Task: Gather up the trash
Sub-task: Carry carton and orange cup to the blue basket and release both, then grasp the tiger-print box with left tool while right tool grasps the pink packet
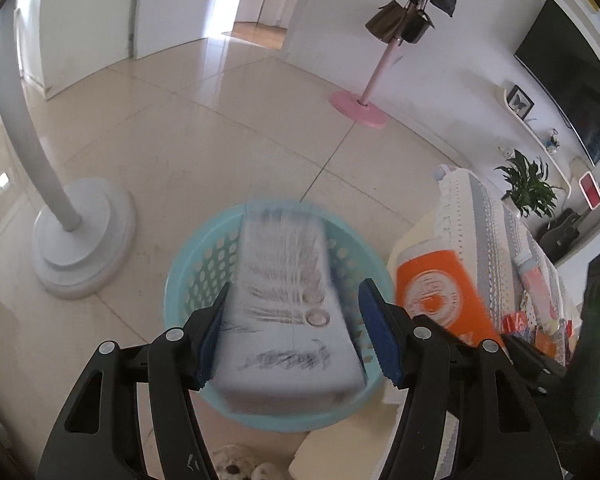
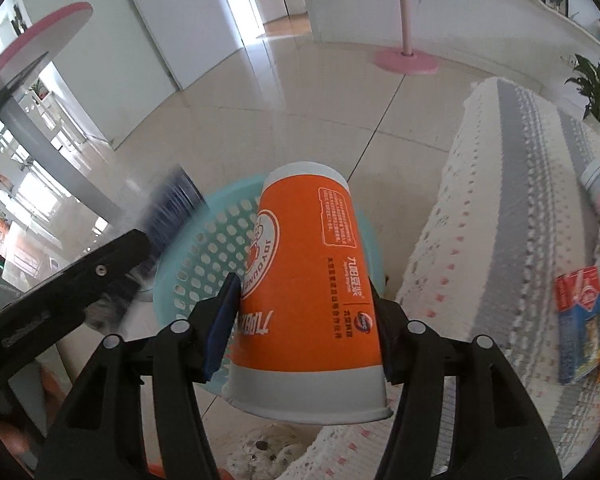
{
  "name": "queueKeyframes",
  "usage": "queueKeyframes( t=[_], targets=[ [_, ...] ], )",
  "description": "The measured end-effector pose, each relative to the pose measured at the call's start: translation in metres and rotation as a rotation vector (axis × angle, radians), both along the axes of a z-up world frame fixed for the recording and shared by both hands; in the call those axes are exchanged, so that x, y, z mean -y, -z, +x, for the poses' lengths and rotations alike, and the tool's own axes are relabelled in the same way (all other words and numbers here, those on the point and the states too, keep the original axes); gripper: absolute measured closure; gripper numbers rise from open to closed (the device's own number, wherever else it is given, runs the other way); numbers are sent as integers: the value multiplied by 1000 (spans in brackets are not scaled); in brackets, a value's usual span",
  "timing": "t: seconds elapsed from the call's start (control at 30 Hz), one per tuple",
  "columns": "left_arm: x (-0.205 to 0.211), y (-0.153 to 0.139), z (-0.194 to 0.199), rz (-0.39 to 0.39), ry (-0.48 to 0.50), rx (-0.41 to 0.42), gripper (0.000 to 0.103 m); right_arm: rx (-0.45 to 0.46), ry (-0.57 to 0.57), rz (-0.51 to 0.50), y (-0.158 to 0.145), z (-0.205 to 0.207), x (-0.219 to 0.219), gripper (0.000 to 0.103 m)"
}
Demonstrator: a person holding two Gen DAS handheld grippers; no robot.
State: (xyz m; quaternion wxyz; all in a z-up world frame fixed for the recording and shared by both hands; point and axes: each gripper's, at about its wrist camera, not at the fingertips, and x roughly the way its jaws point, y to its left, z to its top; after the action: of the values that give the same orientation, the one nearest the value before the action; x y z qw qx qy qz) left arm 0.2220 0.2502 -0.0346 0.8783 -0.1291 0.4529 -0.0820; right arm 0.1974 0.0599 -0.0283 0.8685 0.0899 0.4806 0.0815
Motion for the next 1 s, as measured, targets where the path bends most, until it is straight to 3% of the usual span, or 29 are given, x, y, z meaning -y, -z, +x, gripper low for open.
queueKeyframes(
  t=[0.37,0.63,0.83,1.0],
  targets=[
    [3,-7,-4,-7,8,29,45,-28,19,20,11,-4,7,45],
    [28,-37,-16,-15,39,118,44,28,17,9,-17,-27,21,45],
    [71,-63,-30,-47,113,209,44,134,66,-38,-60,-67,59,45],
    [144,-66,-41,-31,254,219,44,208,147,-86,-87,-109,119,46]
  ],
)
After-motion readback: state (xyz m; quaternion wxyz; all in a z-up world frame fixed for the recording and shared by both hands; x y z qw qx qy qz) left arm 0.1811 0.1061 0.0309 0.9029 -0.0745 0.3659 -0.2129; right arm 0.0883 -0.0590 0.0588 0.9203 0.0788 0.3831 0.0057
